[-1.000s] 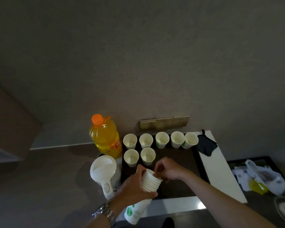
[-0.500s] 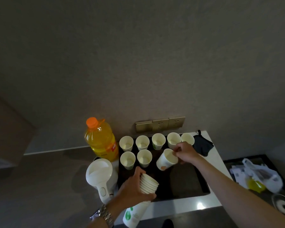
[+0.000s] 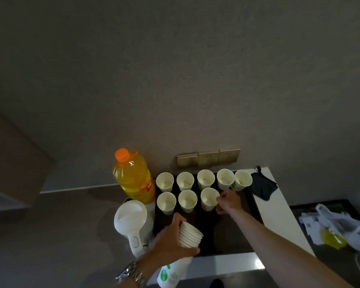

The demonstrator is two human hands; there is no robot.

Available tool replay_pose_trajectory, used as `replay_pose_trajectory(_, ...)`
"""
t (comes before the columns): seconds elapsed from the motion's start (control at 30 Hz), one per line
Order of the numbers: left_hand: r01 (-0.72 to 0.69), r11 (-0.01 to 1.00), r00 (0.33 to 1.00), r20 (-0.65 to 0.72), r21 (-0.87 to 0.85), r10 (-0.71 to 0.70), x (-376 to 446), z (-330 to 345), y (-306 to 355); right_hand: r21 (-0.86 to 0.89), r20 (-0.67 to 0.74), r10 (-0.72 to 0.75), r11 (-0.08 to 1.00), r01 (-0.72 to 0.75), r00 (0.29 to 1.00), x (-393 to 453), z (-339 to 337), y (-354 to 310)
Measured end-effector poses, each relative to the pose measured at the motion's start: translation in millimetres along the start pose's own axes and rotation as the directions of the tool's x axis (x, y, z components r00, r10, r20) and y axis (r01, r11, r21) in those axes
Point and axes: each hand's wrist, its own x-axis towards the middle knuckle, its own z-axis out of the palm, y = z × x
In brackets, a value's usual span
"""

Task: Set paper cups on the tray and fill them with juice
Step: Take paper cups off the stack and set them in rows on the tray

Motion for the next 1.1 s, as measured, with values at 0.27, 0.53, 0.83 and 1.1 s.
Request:
replay_pose_trajectory(0.27,0.003,1.000,1.000,0.022,-0.015,-0.003,0.8,4.8,2.2,-0.064,0.030,-0.050,0.997,0.052,0.998,-8.6,-4.7,-3.4)
replay_pose_trajectory(0.53,-0.011,1.000,1.000,-0.010,-0.016,0.011,10.9,9.5,8.7,-0.342,0.192,-0.261,0.886,0.313,0.946,-39.6,-17.6,-20.1)
replay_pose_trajectory(0.83,-0.072,0.997,0.996,-0.047,-0.030,0.070,28.1,14.9,21.2,-0.136,0.622,-0.243,0.903,0.409,0.744,-60.5,-27.2,-5.5)
replay_pose_trajectory(1.1,-0.092,0.995,0.995,-0.036,-0.034,0.091,35.5,26.2,38.4,-0.108,0.641,-0.291,0.882,0.459,0.710,-54.2,-51.4,7.1)
